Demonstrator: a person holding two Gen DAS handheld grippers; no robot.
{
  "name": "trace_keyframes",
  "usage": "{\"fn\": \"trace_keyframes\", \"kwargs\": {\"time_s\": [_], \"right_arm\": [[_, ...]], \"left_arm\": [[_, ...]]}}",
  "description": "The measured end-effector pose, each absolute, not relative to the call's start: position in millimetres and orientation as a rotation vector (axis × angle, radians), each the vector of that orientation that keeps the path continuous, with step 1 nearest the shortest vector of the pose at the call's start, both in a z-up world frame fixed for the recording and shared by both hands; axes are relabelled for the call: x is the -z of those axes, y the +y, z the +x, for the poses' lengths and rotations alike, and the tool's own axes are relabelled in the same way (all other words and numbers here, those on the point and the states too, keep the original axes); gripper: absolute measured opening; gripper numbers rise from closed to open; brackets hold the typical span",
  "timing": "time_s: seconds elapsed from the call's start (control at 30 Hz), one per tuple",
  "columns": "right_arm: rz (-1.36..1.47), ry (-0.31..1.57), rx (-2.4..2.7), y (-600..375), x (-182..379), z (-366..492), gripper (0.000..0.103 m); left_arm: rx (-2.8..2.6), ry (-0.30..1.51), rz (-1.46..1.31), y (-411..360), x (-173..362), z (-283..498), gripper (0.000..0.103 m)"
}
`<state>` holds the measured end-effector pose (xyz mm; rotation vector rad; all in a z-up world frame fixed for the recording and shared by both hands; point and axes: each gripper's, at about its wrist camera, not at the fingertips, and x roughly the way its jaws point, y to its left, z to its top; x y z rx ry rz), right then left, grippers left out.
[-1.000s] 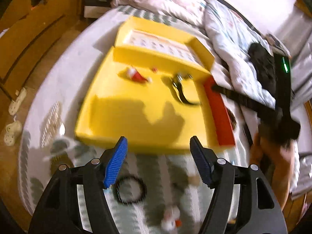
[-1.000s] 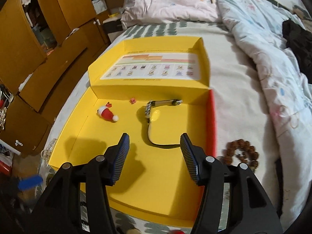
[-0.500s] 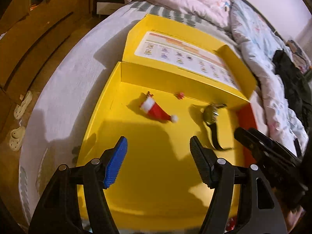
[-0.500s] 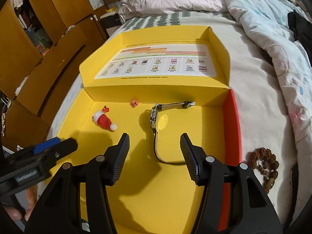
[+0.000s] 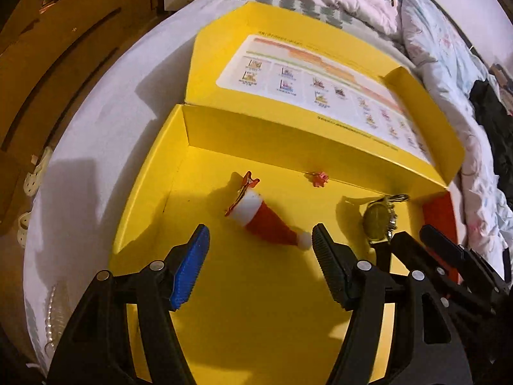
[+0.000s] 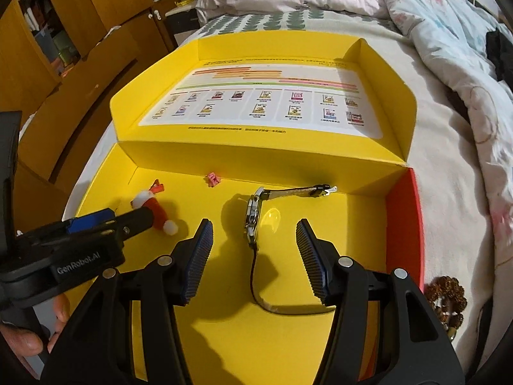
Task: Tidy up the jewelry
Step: 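Grasp the black-strap watch with the right tool while the left tool grasps the red Santa-hat clip, then carry the watch and Santa-hat clip out of the box and release them on the bedspread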
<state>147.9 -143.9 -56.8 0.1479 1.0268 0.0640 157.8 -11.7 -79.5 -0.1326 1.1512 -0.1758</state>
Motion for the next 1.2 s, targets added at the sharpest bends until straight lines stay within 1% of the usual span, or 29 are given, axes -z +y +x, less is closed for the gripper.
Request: {"fn": "trace_keyframes", "kwargs": {"time_s": [0.17, 0.23, 0.37, 0.43, 0.53, 0.57, 0.6, 0.67, 0.77, 0.87, 0.93, 1.0, 1.03, 1.13, 1.2], "right_arm": [[0.186, 1.043, -0.07, -148.0, 69.7, 160.0, 0.057], [0.188, 1.044, -0.073, -147.1, 72.0, 162.5, 0.053], [0.168, 1.052, -0.06, -145.2, 76.6, 167.3, 0.052], [0.165, 1.053, -0.068, -143.9, 77.6, 168.1, 0.049], [0.154, 1.05, -0.076, -139.2, 77.1, 168.9, 0.042], [0.151, 1.057, -0.086, -137.0, 78.4, 169.4, 0.039], [0.15, 1.068, -0.097, -135.3, 80.2, 170.0, 0.034], [0.141, 1.085, -0.092, -131.3, 84.8, 172.1, 0.033], [0.157, 1.109, -0.086, -131.4, 91.6, 175.9, 0.029], [0.173, 1.124, -0.092, -134.7, 95.3, 178.4, 0.019], [0.183, 1.135, -0.096, -137.8, 96.3, 179.4, 0.013], [0.19, 1.134, -0.096, -140.7, 96.6, 178.9, 0.013], [0.195, 1.137, -0.101, -142.0, 97.2, 178.9, 0.012], [0.203, 1.142, -0.103, -145.0, 96.6, 177.4, 0.012], [0.207, 1.14, -0.098, -146.1, 95.1, 177.2, 0.012]], "left_arm": [[0.171, 1.161, -0.114, -15.4, 86.9, 162.3, 0.066], [0.167, 1.167, -0.117, -15.0, 89.7, 163.7, 0.066], [0.162, 1.191, -0.13, -13.6, 97.6, 166.8, 0.066], [0.157, 1.203, -0.122, -14.8, 99.9, 166.6, 0.066], [0.157, 1.205, -0.119, -12.3, 98.9, 165.6, 0.066], [0.16, 1.205, -0.12, -11.3, 98.5, 165.5, 0.066], [0.159, 1.206, -0.117, -10.6, 98.4, 165.5, 0.066], [0.155, 1.203, -0.123, -8.6, 98.1, 165.2, 0.066], [0.161, 1.205, -0.127, -7.0, 97.7, 166.5, 0.066], [0.154, 1.201, -0.125, -5.9, 97.5, 168.2, 0.057], [0.154, 1.198, -0.113, -5.8, 97.0, 170.3, 0.039], [0.15, 1.198, -0.112, -4.3, 96.8, 170.2, 0.035], [0.152, 1.198, -0.115, -4.4, 96.8, 170.7, 0.029], [0.15, 1.197, -0.114, -4.9, 97.2, 171.4, 0.021], [0.154, 1.198, -0.122, -4.4, 97.1, 171.0, 0.021]]}}
